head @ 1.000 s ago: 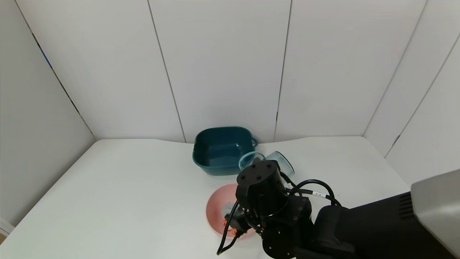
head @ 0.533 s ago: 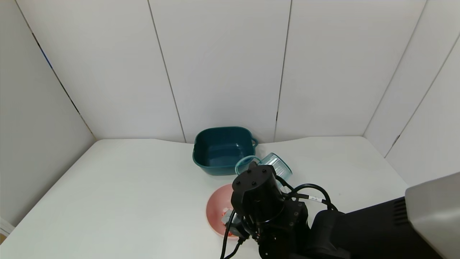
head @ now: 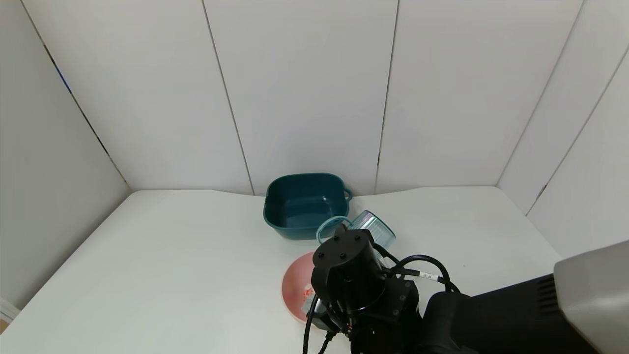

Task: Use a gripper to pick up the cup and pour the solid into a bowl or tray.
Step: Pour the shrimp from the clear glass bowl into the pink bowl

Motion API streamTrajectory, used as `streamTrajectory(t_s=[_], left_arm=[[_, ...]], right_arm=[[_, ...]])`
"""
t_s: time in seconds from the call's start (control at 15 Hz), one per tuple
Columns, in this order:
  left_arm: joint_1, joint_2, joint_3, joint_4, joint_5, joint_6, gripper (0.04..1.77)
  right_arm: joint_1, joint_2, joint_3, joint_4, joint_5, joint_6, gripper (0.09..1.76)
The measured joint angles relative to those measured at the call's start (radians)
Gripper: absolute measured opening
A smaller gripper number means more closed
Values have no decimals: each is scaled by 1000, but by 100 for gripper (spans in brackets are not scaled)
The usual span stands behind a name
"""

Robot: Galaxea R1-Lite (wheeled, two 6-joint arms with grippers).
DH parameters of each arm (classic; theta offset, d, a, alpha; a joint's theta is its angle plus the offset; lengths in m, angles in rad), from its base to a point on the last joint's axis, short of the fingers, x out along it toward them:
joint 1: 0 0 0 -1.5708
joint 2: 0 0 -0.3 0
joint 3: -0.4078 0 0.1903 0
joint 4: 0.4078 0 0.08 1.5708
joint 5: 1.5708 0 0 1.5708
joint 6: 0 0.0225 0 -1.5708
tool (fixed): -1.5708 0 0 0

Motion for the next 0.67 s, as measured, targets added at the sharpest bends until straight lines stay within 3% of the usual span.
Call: streamTrajectory(t_s=[0.67], left_arm=[[0,0,0,0,0,0,172]], right_arm=[[-1,-3,8,-46,3,1,137]])
